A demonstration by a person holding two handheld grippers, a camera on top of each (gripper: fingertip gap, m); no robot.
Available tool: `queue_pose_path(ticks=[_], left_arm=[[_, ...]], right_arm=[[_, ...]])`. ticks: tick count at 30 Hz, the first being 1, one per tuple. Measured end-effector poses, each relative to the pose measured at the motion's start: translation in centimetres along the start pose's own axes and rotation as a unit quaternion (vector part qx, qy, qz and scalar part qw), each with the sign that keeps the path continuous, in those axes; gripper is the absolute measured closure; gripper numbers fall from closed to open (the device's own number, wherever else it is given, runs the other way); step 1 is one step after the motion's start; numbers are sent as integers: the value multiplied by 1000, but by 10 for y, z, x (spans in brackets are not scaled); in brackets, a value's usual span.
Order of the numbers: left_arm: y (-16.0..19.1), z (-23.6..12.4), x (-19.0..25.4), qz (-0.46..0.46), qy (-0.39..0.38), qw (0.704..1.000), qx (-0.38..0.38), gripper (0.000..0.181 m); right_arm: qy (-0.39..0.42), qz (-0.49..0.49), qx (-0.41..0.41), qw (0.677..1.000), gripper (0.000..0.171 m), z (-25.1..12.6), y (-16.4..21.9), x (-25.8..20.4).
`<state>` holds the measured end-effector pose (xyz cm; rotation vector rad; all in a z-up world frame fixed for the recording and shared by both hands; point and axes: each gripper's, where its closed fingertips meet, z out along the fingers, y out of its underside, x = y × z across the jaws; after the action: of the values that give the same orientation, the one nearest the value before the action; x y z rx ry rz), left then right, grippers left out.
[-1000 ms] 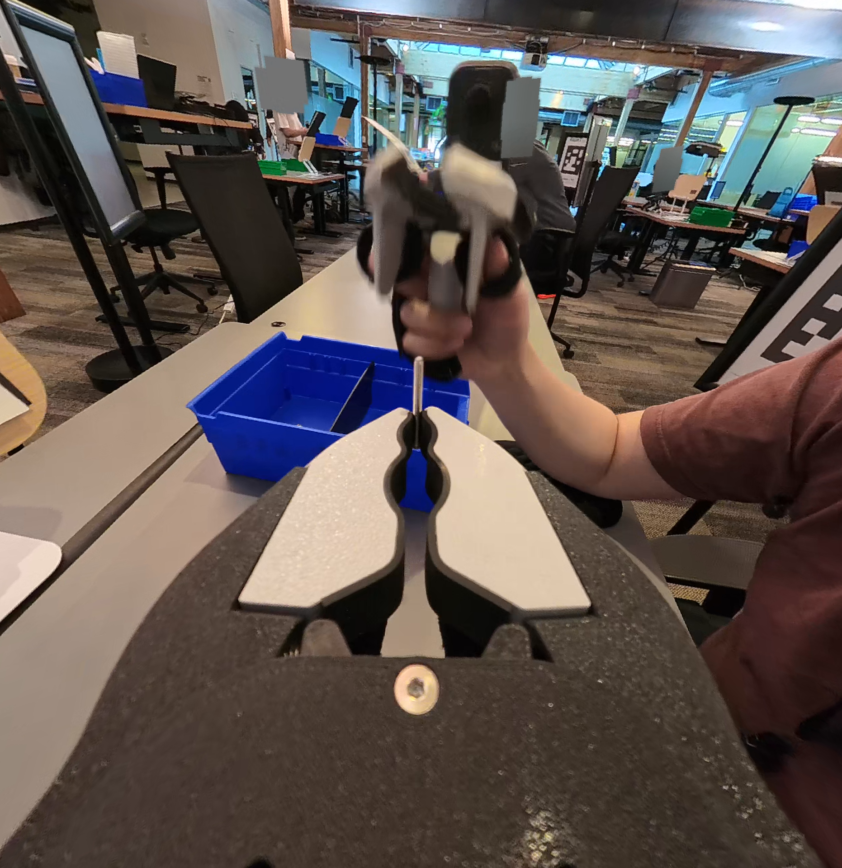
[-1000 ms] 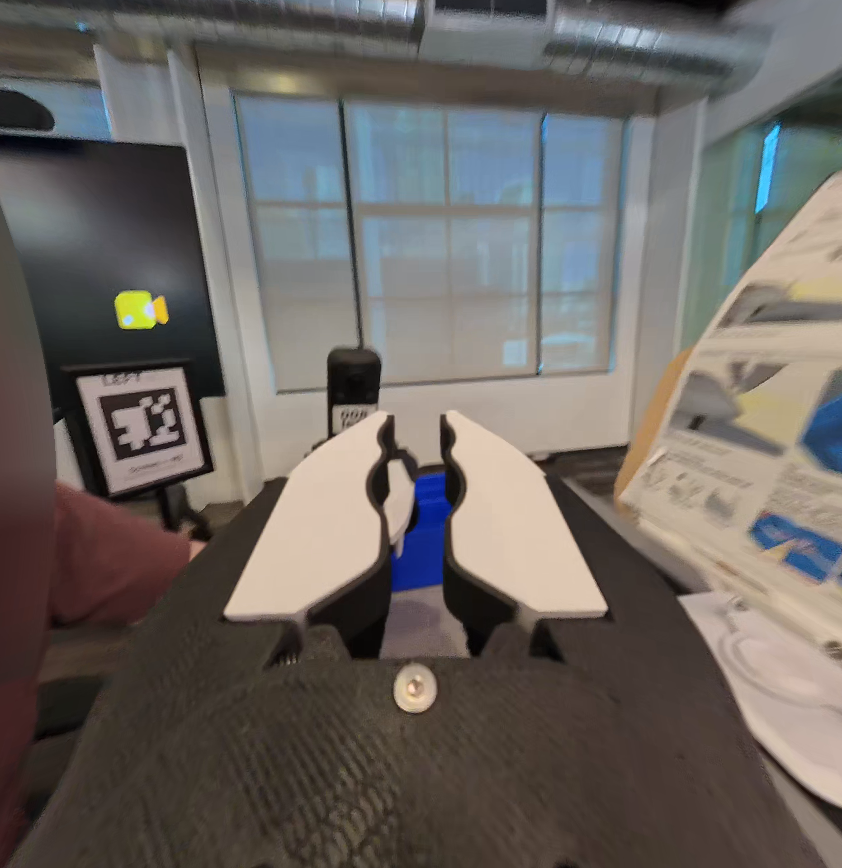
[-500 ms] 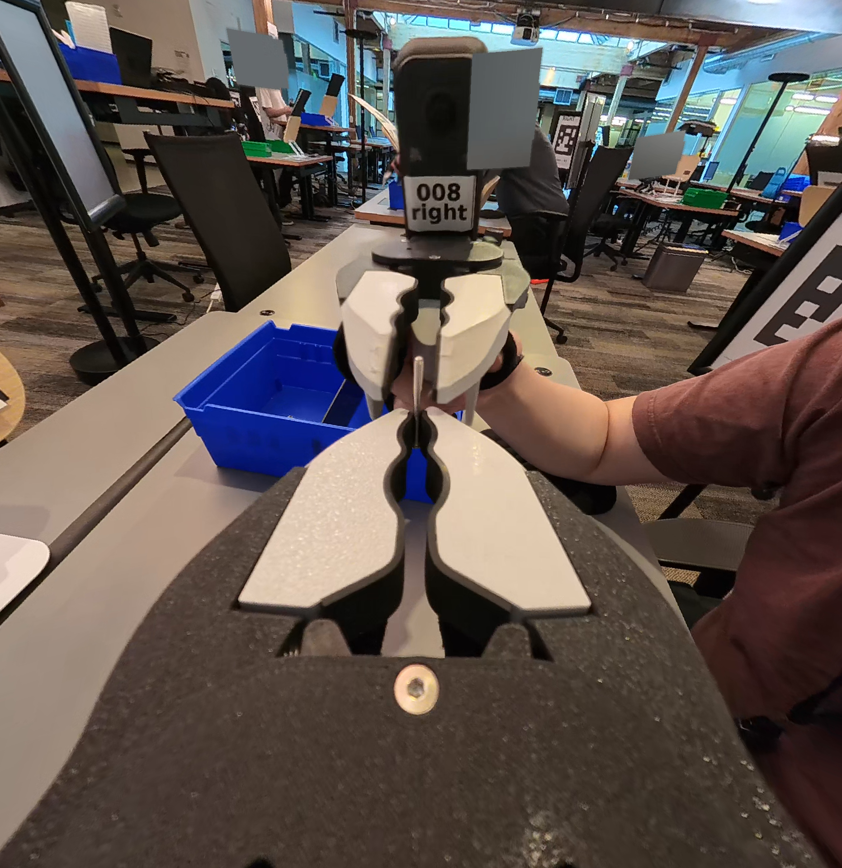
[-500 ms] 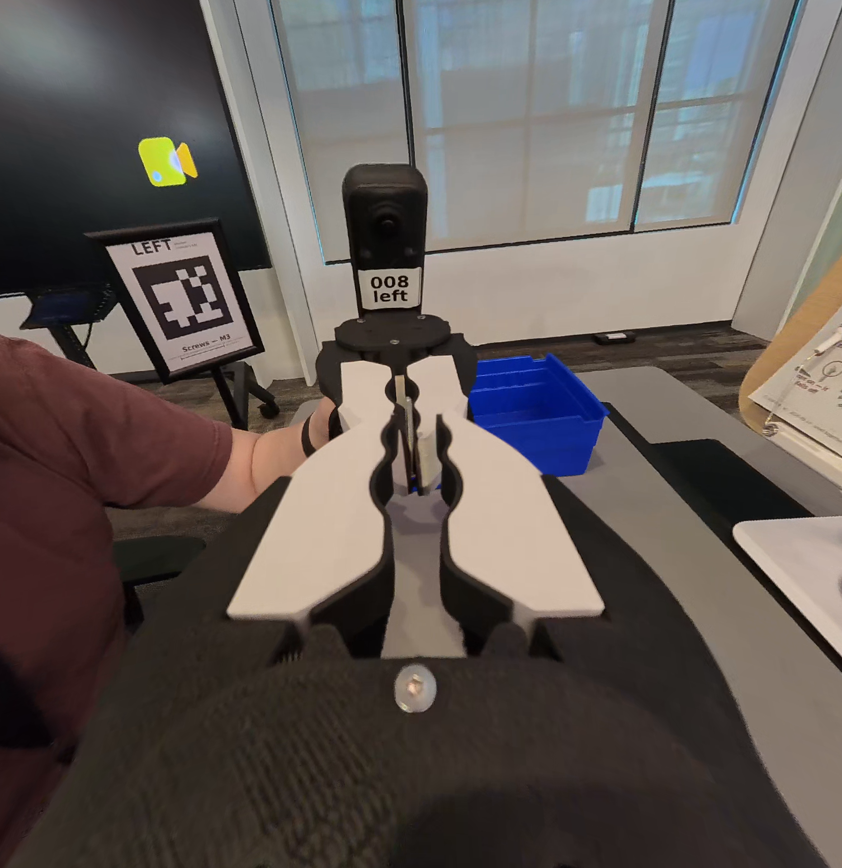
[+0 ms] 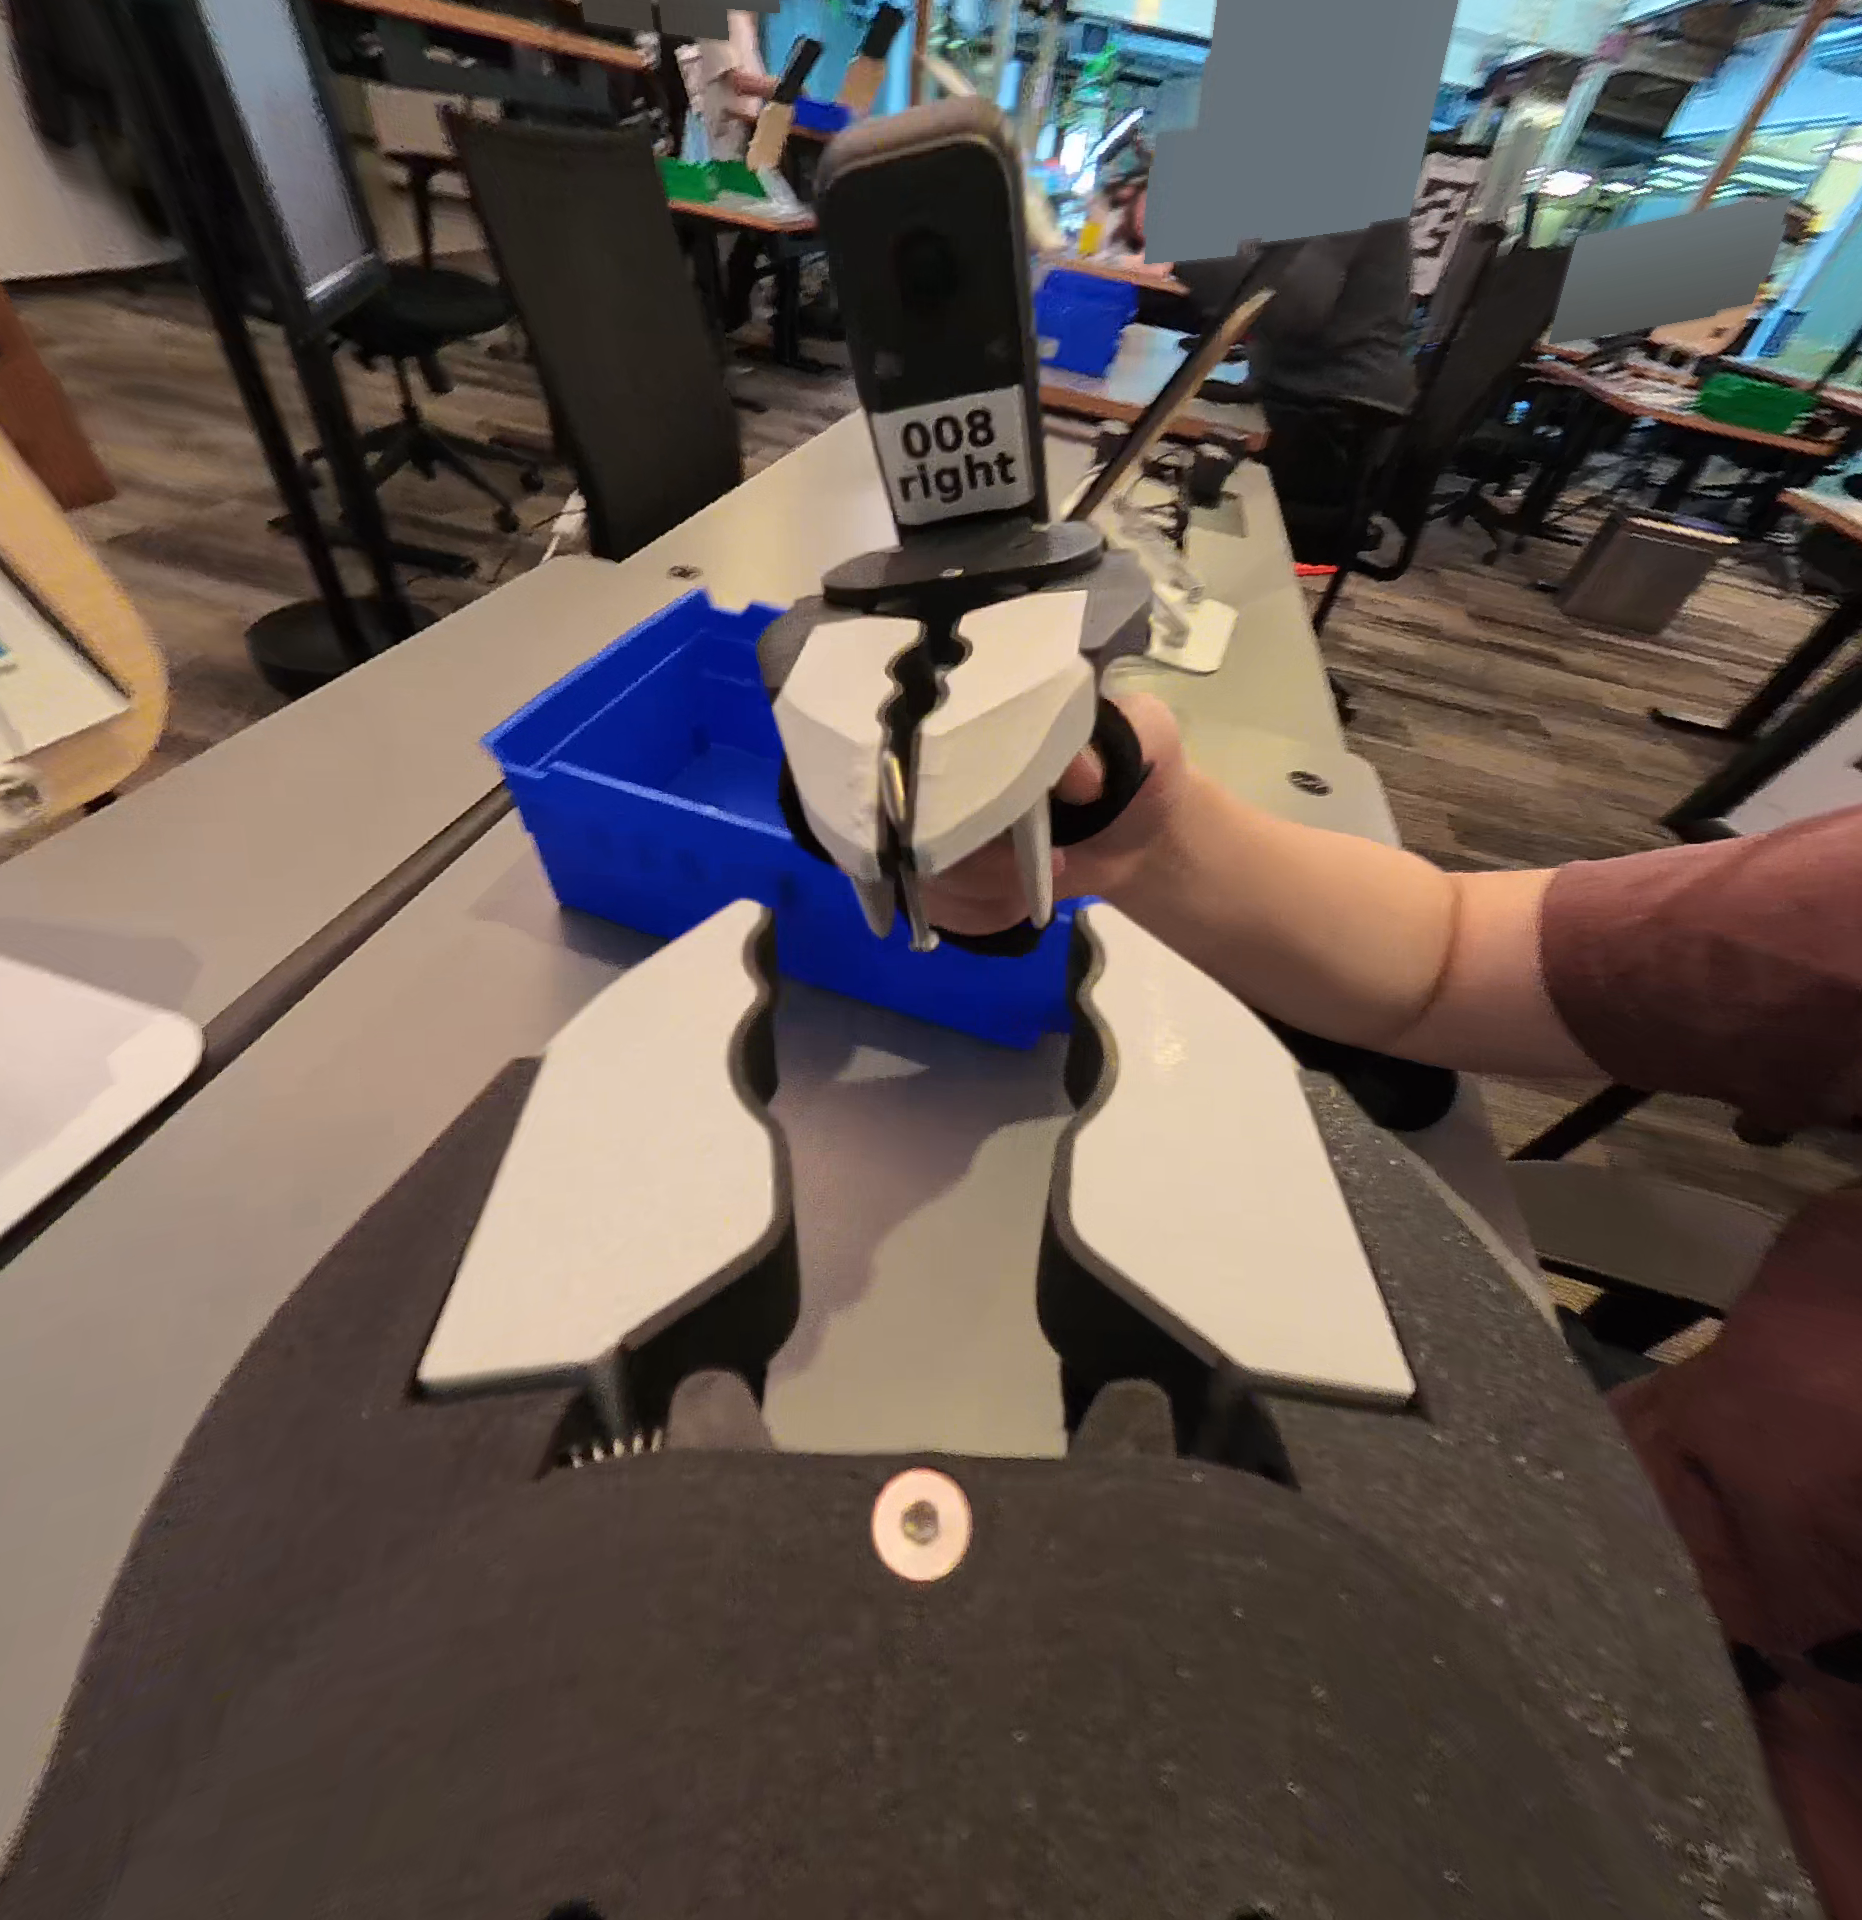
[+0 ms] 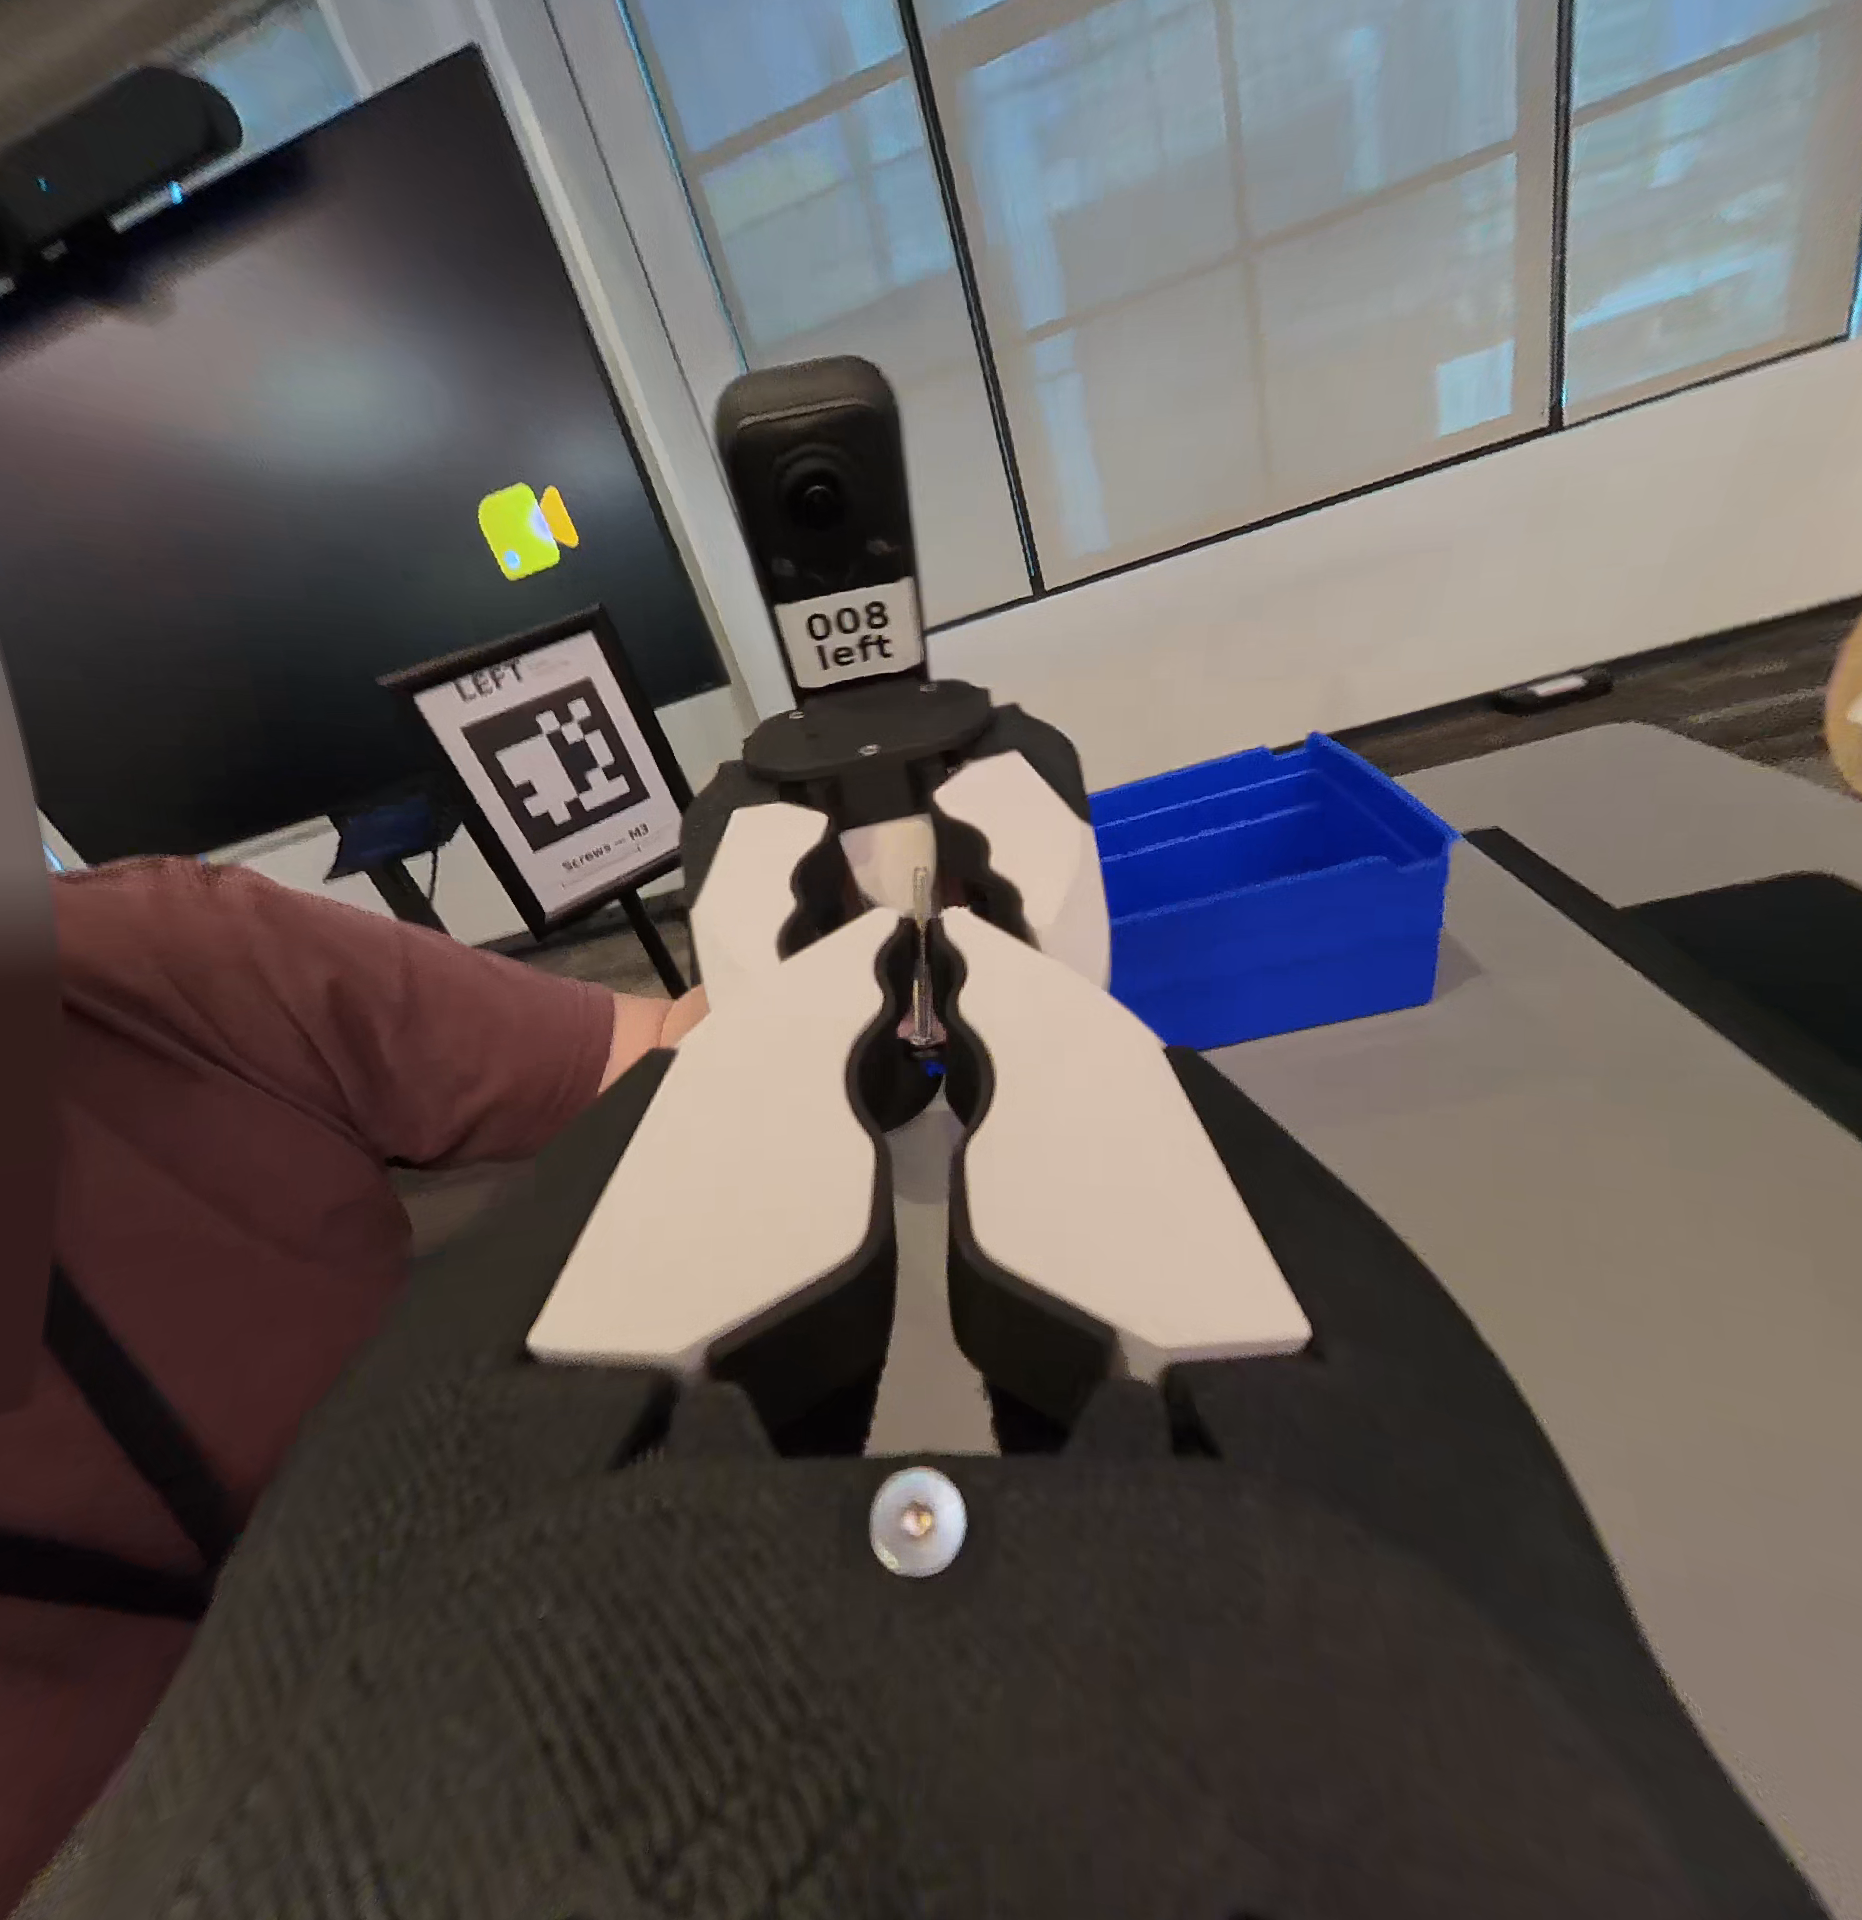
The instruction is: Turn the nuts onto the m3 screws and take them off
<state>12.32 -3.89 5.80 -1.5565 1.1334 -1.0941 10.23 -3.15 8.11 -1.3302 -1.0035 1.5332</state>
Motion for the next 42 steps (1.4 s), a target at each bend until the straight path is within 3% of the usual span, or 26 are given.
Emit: queue_pose_path(ticks=[5, 10, 18, 25, 35, 42], left_arm=[[7, -5, -25, -34, -36, 999, -7, 127], [10, -6, -28, -38, -37, 998, -18, 130], [18, -2, -25, -6, -50, 997, -58, 130], [12, -4, -25, -22, -47, 998, -35, 129], [12, -4, -23, -19, -44, 998, -37, 129], [14, -2, -21, -16, -42, 998, -41, 129]], right_arm=[[32, 115, 57, 991, 169, -41, -6, 50], [103, 136, 180, 969, 169, -116, -41, 88], [312, 99, 102, 939, 168, -211, -37, 121], [250, 71, 144, 955, 168, -230, -60, 98], [70, 27, 187, 980, 169, -216, -105, 9], [50, -11, 158, 986, 169, -205, -109, -20]])
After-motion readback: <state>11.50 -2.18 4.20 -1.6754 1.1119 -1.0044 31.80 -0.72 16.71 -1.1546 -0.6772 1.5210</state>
